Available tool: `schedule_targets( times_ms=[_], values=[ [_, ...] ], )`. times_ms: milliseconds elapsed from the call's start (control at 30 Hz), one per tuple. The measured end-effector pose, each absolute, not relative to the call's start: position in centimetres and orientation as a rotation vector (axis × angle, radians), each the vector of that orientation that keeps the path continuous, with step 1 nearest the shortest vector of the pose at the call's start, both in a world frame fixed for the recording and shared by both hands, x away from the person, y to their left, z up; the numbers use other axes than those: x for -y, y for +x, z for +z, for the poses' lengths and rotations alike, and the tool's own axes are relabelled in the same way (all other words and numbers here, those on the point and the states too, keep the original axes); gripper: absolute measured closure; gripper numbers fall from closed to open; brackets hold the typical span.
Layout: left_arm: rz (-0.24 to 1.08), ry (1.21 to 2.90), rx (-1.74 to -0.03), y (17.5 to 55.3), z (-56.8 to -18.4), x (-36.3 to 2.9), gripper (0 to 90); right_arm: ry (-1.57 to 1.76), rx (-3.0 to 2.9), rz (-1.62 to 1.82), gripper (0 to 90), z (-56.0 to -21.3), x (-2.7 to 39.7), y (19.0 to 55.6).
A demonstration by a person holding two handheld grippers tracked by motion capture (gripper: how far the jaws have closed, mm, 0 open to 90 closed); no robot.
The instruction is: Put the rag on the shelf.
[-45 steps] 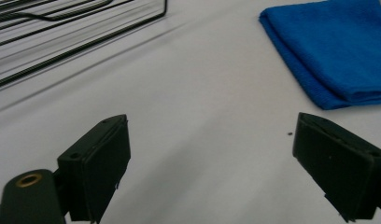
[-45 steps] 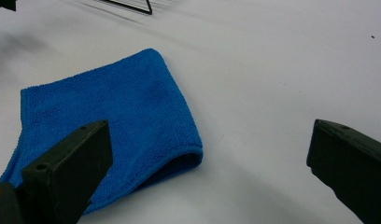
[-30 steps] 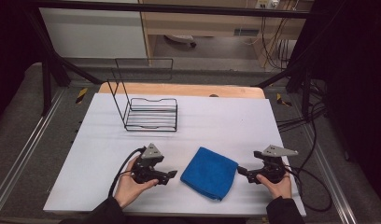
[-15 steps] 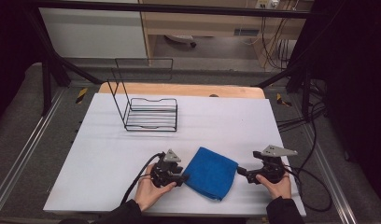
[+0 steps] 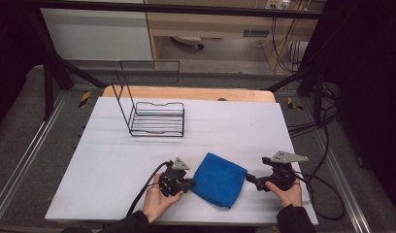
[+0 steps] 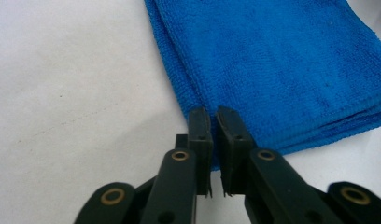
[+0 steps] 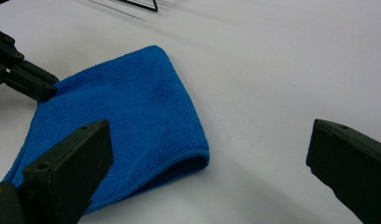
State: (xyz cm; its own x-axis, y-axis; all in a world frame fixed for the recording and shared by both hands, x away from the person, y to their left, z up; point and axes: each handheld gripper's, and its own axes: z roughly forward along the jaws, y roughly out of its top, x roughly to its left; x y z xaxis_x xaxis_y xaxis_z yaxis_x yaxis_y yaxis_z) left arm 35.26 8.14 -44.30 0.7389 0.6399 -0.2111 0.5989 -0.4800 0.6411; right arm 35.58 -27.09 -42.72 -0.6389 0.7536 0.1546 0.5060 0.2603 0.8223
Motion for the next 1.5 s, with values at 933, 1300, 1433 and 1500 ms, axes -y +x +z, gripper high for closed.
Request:
schedule_targets(
  times_ms=[933,1300,1433,1500],
  values=[
    [0.127,2.27,-0.96,37.0,-41.5,-15.5,87.0,1.112,-2.296,1.312,3.3,-42.4,24.9,35.5],
    [0.176,2.287,-0.983,38.5,-42.5,-18.1,86.7,1.086,-2.297,1.318,6.4,-42.1,21.5,35.8],
    [0.179,2.281,-0.994,38.6,-43.0,-18.2,86.0,1.043,-2.338,1.254,9.7,-42.0,18.8,36.1],
    [0.184,2.277,-0.988,38.5,-43.1,-18.3,85.8,1.029,-2.347,1.256,11.5,-42.0,18.2,36.0]
  ],
)
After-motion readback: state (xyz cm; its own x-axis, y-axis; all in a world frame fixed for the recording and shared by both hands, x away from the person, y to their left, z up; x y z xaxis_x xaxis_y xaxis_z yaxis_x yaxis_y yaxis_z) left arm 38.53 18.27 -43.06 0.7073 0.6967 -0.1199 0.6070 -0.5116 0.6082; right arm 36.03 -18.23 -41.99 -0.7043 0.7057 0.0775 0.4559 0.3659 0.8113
